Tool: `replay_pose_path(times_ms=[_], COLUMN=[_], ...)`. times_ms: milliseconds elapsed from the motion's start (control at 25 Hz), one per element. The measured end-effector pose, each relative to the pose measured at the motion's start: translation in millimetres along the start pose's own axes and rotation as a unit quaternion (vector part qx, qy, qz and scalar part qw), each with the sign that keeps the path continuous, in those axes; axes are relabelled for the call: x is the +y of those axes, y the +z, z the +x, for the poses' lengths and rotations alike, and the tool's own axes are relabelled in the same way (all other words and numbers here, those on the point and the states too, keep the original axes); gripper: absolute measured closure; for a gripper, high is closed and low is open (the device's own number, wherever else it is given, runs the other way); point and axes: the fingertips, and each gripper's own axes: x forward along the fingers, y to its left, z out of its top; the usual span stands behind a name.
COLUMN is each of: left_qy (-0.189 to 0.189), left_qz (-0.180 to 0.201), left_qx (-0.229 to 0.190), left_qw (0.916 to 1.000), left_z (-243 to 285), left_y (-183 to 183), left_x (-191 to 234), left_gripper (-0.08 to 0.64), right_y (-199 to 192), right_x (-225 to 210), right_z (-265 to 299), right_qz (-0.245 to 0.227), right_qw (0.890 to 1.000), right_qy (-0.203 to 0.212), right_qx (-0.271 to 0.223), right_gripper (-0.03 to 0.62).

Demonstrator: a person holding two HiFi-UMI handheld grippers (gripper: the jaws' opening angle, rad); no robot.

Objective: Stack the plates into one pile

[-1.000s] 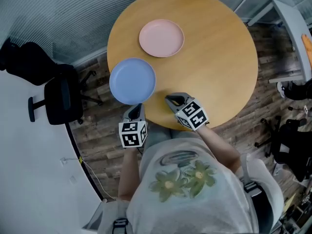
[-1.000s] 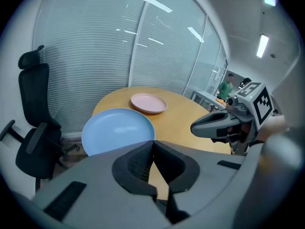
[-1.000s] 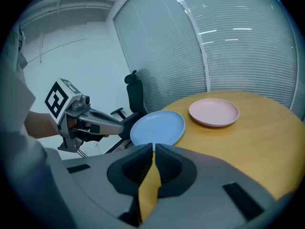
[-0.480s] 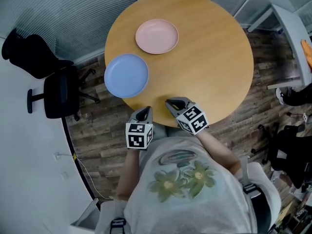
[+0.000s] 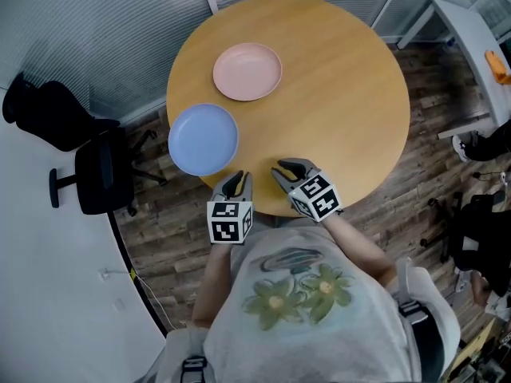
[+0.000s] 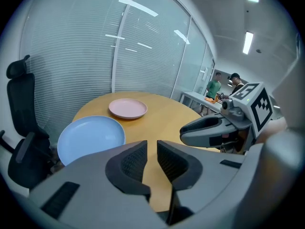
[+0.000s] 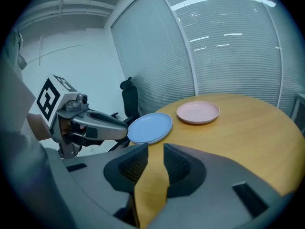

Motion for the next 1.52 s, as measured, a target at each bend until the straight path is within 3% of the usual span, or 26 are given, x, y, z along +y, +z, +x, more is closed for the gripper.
replay_pose_path(times_ms=[80, 120, 440, 640, 840, 1240, 1520], left_qy=[-0.006, -0.008, 0.007, 0.014, 0.009, -0.019, -0.06], left_qz=[0.009, 0.016, 0.037, 0.054, 0.077, 0.116, 0.139], left_qx=[0.01, 0.015, -0.007, -0.009, 0.001, 0.026, 0.071], left_qw=[0.9999, 0.9997, 0.9993, 0.9984, 0.997, 0.9927, 0.9858], left_z=[10, 14, 44, 66, 100, 180, 238], left_y=[13, 22, 92, 127, 159, 210, 225], left_x=[17, 25, 105, 154, 198, 257, 283], left_gripper=[0.418, 0.373, 0.354, 0.354, 0.354, 0.354, 0.35], right_y=[14, 21, 75, 105, 131, 141, 131], right_x=[-13, -20, -65, -90, -123, -194, -228], right_z=[11, 15, 49, 74, 99, 146, 174], right_qz=[0.018, 0.03, 0.076, 0.114, 0.121, 0.179, 0.231], right_qw=[1.0, 0.999, 0.992, 0.987, 0.982, 0.961, 0.942], right_qy=[-0.025, -0.034, -0.086, -0.097, -0.134, -0.202, -0.236], right_qx=[-0.005, -0.009, -0.043, -0.054, -0.063, -0.057, -0.056], right_gripper=[0.388, 0.376, 0.376, 0.376, 0.376, 0.377, 0.377])
